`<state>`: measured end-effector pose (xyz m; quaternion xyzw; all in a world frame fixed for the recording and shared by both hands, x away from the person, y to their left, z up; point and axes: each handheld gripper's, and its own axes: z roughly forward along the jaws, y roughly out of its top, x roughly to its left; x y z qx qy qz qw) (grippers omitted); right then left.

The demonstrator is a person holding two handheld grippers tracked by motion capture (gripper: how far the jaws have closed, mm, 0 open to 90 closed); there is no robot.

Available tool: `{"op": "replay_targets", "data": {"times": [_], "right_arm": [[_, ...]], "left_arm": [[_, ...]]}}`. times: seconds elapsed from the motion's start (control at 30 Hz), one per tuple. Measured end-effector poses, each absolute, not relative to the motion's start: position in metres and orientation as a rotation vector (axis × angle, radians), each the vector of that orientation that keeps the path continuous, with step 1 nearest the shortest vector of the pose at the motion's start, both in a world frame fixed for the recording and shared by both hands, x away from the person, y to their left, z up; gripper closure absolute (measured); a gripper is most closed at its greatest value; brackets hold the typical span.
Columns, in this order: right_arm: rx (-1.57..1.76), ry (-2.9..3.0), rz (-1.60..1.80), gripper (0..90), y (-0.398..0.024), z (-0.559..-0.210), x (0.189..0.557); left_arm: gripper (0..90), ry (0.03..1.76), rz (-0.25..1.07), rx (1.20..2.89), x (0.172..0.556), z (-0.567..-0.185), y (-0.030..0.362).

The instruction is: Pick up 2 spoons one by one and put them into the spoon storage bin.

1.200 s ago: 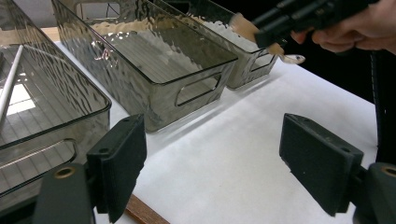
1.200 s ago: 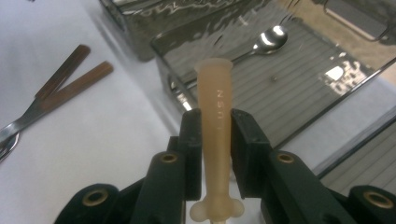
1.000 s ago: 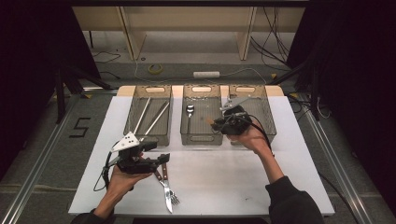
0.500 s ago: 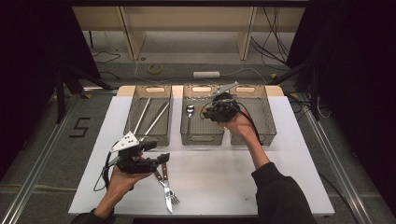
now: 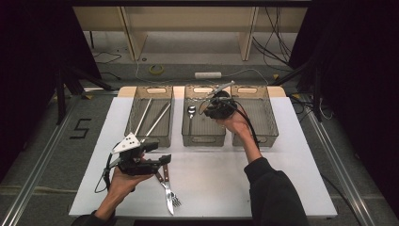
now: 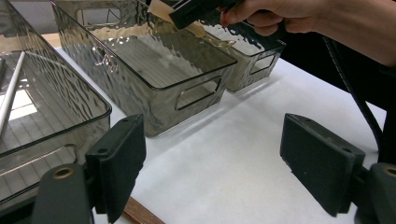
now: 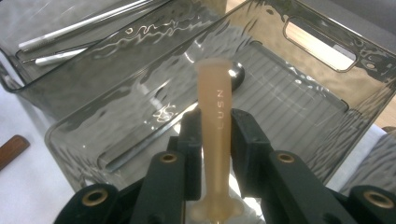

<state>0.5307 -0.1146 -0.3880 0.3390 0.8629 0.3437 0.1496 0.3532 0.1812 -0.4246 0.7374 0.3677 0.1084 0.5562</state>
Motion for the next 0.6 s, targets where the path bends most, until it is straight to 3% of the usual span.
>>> {"op": "replay_targets", "data": {"times": [0.6], "right_arm": [[0.998, 2.486, 0.943, 75.3, -0.103, -0.406, 0.541]], "left_arm": [[22.0, 0.858, 0.262, 1.755, 0.353, -0.425, 0.181]]}}
